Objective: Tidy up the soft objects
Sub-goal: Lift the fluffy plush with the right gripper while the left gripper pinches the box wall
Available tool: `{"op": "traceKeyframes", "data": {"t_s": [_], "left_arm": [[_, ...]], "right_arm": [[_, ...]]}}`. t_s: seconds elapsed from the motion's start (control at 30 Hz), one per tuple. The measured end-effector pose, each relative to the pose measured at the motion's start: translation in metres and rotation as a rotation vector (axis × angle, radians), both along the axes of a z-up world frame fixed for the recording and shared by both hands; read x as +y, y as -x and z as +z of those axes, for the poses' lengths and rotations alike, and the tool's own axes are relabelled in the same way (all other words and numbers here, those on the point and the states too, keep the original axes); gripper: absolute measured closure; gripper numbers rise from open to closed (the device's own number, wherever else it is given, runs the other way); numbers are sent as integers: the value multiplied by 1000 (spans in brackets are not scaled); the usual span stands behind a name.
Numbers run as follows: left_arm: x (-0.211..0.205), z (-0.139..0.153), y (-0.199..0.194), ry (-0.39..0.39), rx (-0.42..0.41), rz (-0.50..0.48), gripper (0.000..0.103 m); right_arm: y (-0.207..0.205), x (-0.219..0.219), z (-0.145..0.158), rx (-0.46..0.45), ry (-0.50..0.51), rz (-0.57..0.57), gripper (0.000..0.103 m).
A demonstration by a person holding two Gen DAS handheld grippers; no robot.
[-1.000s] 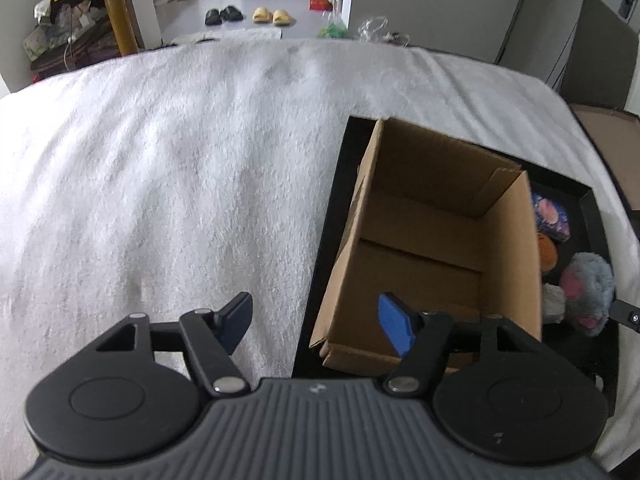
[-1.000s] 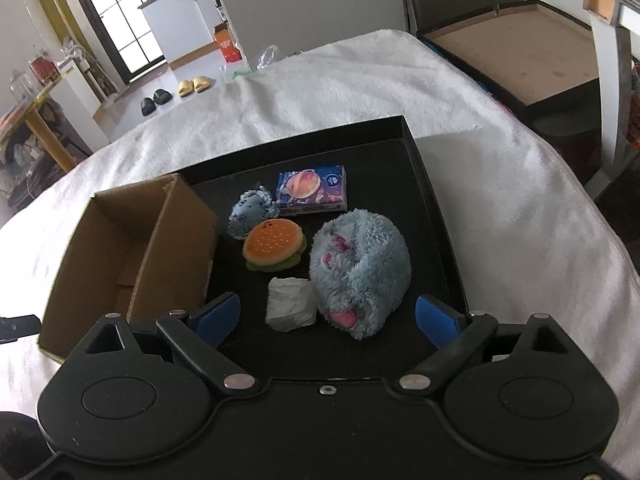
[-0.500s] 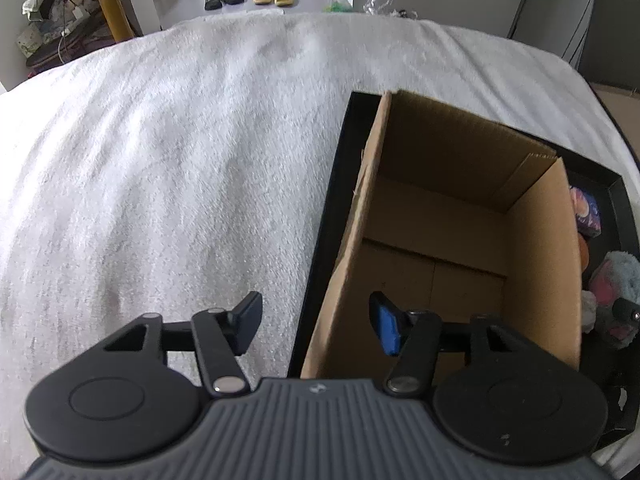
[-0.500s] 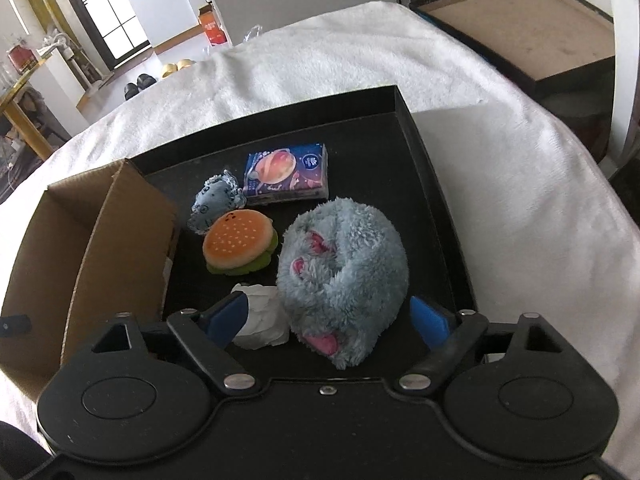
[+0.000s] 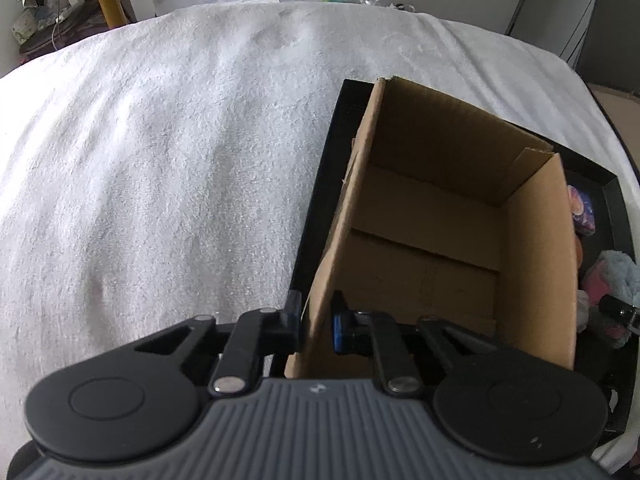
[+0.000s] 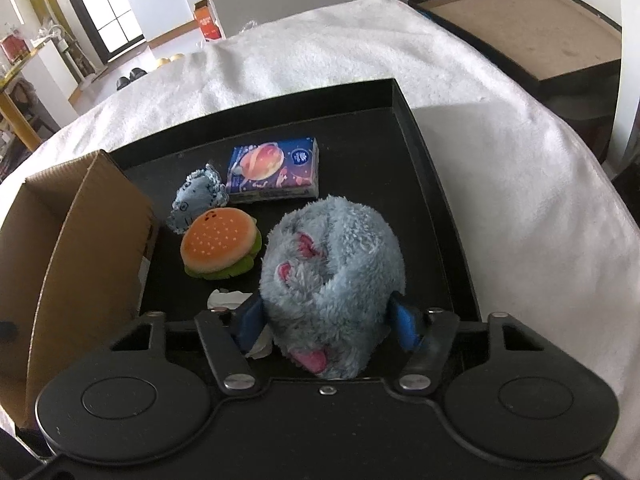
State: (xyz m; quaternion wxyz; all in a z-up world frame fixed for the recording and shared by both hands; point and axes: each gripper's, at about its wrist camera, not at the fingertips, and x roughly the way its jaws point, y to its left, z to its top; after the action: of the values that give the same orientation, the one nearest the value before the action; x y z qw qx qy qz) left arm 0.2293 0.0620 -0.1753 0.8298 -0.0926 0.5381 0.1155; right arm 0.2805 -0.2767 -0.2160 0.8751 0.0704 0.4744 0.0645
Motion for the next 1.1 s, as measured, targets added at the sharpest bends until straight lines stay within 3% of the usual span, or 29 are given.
{"op": "traceKeyframes", "data": {"t_s": [0.17, 0.53, 1.1], "left_arm": [[-4, 4, 8, 16, -24, -8, 90], [-6, 13, 32, 6, -47, -23, 90], [-6, 12, 41, 61, 5, -56, 89]], "right_arm": [[7, -1, 8, 0, -55, 11, 48], [31, 6, 39, -57, -47, 45, 48], [53, 55, 94, -160, -73, 135, 48]]}}
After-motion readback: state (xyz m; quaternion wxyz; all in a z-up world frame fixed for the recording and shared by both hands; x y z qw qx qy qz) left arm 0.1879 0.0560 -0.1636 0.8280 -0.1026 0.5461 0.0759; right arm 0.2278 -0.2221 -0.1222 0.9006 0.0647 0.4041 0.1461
